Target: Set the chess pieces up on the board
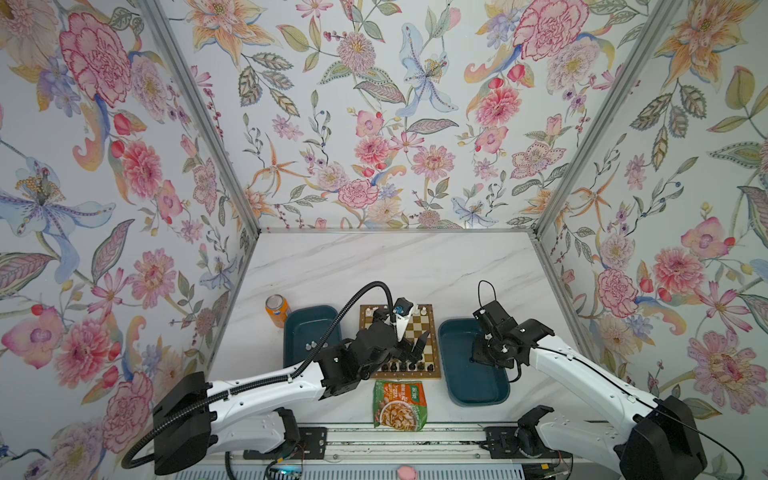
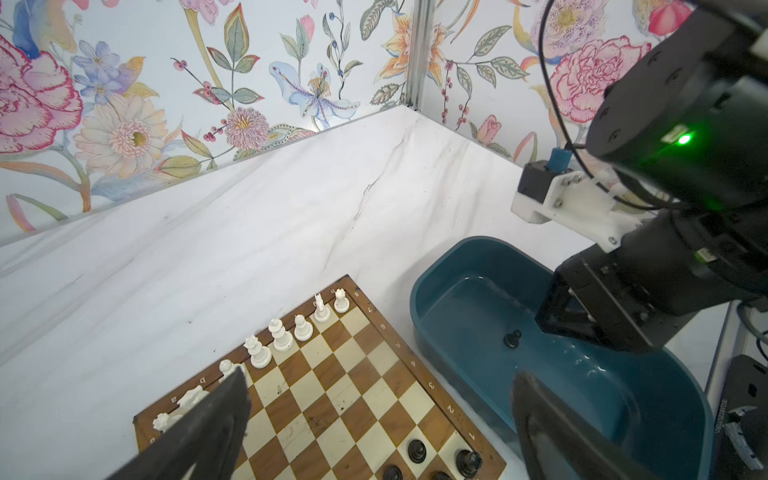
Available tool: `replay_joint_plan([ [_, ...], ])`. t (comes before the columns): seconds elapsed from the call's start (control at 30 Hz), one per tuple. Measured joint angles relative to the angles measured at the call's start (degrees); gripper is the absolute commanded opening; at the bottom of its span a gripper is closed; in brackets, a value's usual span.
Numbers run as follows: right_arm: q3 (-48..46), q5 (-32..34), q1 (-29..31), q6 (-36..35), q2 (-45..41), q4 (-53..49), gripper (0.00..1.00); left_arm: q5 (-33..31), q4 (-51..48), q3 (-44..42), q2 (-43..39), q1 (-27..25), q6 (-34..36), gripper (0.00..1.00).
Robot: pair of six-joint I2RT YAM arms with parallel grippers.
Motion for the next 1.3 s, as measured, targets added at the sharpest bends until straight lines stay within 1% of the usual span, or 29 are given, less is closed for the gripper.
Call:
replay_joint_plan([
  [0.13,-0.26,-0.85,-0.79,-0.96,2.97,1.60,0.27,-1.25,-0.07,0.31,0.00,0.00,0.26,0.99],
  [0.33,-1.64,-1.95,-1.46,-1.92,4.72,3.56,0.26,-2.60,-0.04,0.37,0.11,0.04,0.33,0.99],
  [0.67,-2.05,-3.21,-1.99,-3.02,7.80,6.58,0.26,-2.78,-0.52,2.10,1.86,0.46,1.77,0.99],
  [1.0,-2.05,-4.02,-2.19,-3.58,10.29,8.13,0.20,-2.75,-0.92,2.51,1.92,1.20,2.99,0.99],
  [1.23,-2.03,-4.00,-2.19,-4.09,11.85,8.33,0.10,-2.78,-1.18,2.51,1.92,2.01,3.26,0.99],
  [1.3,-1.79,-4.02,-2.19,-4.09,11.87,8.22,0.09,-2.78,-1.22,2.51,1.92,2.01,3.26,0.99],
])
